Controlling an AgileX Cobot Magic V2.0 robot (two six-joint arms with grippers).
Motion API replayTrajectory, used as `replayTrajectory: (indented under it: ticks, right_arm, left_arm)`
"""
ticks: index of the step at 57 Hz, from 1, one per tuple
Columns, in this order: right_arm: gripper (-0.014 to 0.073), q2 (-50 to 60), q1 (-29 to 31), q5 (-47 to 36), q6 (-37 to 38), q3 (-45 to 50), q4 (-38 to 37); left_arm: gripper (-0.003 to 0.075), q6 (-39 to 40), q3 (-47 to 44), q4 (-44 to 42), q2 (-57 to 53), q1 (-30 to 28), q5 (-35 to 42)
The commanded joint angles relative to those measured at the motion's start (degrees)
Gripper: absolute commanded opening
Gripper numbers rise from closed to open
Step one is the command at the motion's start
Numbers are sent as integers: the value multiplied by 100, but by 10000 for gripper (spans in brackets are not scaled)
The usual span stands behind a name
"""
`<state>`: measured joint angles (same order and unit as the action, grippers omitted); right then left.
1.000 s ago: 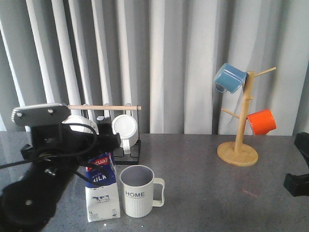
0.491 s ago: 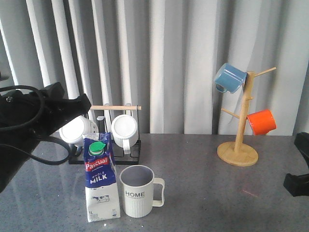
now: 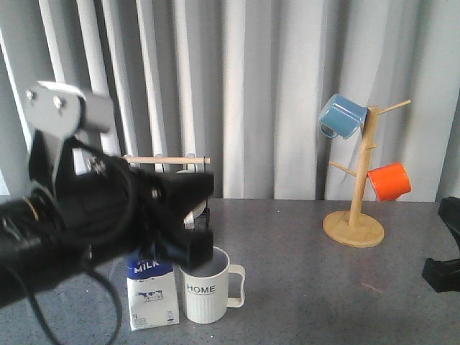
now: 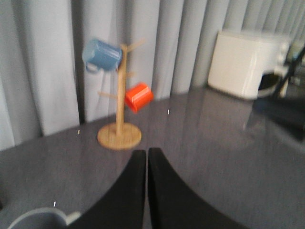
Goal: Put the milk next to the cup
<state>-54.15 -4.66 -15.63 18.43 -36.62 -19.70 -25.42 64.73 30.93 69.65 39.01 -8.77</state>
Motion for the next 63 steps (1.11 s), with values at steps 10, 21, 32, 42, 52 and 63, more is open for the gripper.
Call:
replayTrajectory:
  ticks: [10, 21, 32, 42, 52, 63]
  right_arm:
    - [-8, 33, 27, -406, 7, -181, -25]
    - [-8, 33, 27, -406, 7, -181, -25]
    - [-8, 33, 27, -406, 7, -181, -25]
    - [-8, 33, 27, -406, 7, -181, -25]
    - [-8, 33, 27, -399, 7, -181, -25]
    - [-8, 33, 27, -406, 7, -181, -25]
  left_arm:
    - [-7, 2331, -1856, -2411, -1556, -746, 922]
    - [-7, 3010, -3688, -2838, -3597, -2494, 1007]
    - [-7, 3010, -4987, -3305, -5474, -3691, 1058]
    - [-7, 3065, -5905, -3309, -6603, -3944, 993]
    - [-7, 3074, -6500, -3336, -7105, -3956, 996]
    - [-7, 3079, -6495, -3351, -7110, -3956, 738]
